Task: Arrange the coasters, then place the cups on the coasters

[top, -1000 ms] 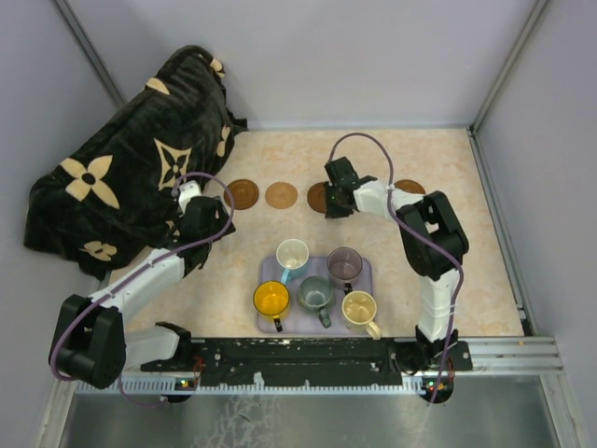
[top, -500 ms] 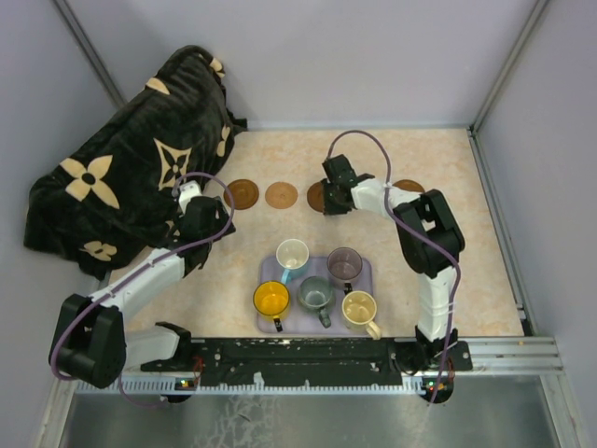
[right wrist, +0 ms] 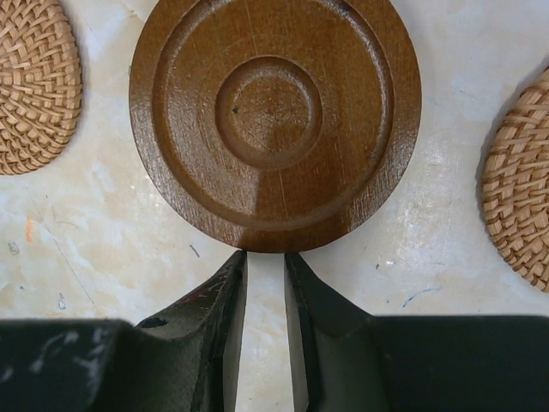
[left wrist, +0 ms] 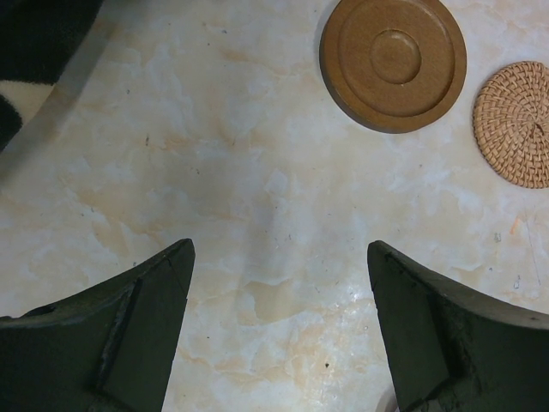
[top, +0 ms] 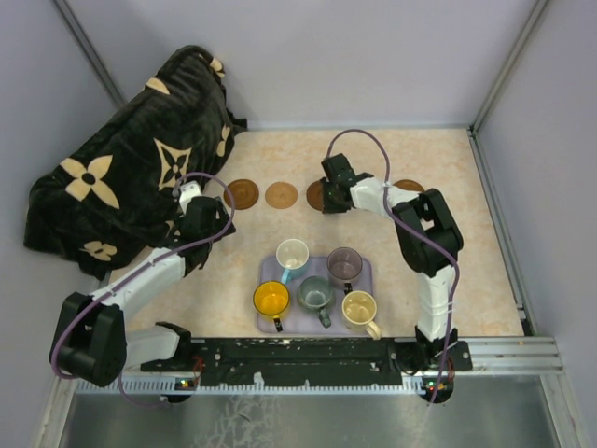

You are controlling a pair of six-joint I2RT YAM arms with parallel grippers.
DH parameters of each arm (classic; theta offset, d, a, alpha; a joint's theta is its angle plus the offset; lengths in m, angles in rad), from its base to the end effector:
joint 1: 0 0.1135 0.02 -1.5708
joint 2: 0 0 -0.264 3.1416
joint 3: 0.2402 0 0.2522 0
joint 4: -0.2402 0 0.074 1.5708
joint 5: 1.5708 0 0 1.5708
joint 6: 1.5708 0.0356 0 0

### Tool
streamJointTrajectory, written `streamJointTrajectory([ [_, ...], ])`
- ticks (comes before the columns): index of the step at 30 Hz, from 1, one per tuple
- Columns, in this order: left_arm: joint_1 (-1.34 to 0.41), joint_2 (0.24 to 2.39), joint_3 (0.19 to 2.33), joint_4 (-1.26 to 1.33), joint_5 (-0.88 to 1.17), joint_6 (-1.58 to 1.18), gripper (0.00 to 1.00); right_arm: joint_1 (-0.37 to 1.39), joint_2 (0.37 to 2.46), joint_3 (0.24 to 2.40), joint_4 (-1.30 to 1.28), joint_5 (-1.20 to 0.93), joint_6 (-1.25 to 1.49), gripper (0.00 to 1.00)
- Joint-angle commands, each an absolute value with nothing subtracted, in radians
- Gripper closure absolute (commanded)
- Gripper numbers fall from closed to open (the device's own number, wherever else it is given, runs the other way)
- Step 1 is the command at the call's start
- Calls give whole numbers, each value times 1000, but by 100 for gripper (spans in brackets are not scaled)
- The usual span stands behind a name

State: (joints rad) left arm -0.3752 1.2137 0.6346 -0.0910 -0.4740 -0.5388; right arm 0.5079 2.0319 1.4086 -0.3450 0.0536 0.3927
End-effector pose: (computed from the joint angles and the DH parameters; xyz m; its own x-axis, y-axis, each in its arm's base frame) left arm 0.2371 -0.0759 0.2114 -0.4925 -0.2967 -0.8182 -0.3023 0.9399 -0.1588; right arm 0.3797 0.2091 0.1654 -0.8408 -0.0306 -0.5405 -0.1487 0.9731 0.1761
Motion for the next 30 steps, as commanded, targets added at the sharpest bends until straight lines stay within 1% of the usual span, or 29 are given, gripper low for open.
streamJointTrajectory([
  [1, -374, 1198, 624, -86, -474, -527, 12, 515, 1970, 1396, -399, 81, 373, 73],
  [10, -376, 1132, 669, -147, -423, -479, 10, 515, 1749, 1323, -444, 130, 375, 64],
  [17, -383, 971, 654, -190, -383, -431, 9, 515, 1543, 1233, -436, 136, 404, 60],
  [22, -400, 870, 648, -236, -343, -417, 8, 515, 1377, 1117, -444, 195, 414, 54],
  [27, -482, 834, 653, -270, -329, -403, 8, 515, 1187, 988, -478, 244, 414, 49],
  [30, -585, 848, 671, -309, -401, -400, 8, 515, 1082, 932, -529, 252, 428, 48],
])
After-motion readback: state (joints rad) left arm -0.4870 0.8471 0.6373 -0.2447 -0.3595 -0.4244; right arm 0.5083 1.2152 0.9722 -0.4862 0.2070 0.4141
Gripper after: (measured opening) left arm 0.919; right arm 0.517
